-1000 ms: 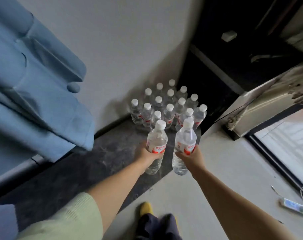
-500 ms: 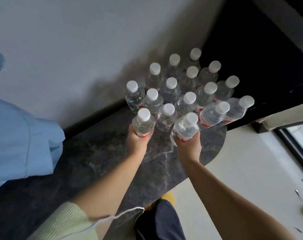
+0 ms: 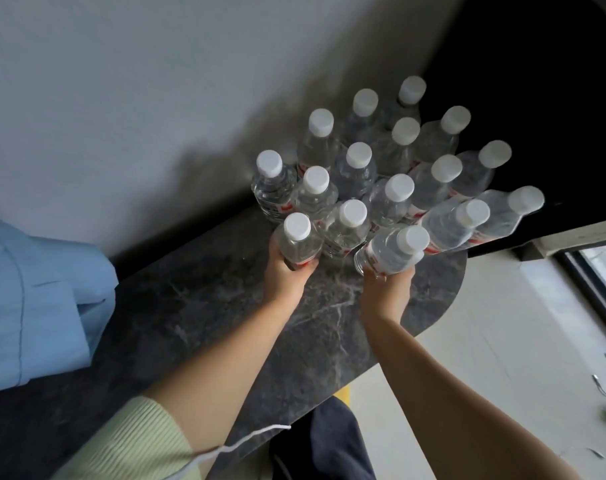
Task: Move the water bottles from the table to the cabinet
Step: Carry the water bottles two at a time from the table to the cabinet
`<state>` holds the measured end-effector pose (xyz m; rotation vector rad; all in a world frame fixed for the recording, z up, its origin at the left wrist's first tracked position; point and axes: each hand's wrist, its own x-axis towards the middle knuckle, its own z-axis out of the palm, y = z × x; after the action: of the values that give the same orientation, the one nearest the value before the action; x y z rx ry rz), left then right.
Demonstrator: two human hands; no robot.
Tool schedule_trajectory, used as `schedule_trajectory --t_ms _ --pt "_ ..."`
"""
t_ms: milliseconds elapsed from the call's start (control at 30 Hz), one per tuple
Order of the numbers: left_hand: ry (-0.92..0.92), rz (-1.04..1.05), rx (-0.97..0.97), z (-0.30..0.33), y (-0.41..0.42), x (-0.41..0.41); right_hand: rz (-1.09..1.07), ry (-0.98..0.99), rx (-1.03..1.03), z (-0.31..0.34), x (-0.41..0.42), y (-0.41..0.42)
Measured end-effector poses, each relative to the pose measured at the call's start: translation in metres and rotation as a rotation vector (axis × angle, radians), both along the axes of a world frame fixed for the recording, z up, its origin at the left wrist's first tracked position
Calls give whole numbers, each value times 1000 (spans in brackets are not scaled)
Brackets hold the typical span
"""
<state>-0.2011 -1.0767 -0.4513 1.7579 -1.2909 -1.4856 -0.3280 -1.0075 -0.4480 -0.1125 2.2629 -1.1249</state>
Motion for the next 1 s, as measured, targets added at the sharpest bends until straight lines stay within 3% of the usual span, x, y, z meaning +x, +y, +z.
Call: schedule_trajectory --t_ms 200,400,567,700,900,1000 --pt "30 8 65 4 10 2 147 13 101 11 -9 6" --pt "-21 -17 81 40 23 4 216 58 63 45 -8 24" --pt "-114 -64 -75 103 24 1 271 135 -2 102 -10 36" --pt "-157 -173 -209 175 20 -3 477 274 -17 161 -14 45" --pt "-291 -444 -478 280 -5 -19 793 546 131 258 -39 19" --pt "-454 -572 -606 316 -16 -25 893 615 260 305 -45 2"
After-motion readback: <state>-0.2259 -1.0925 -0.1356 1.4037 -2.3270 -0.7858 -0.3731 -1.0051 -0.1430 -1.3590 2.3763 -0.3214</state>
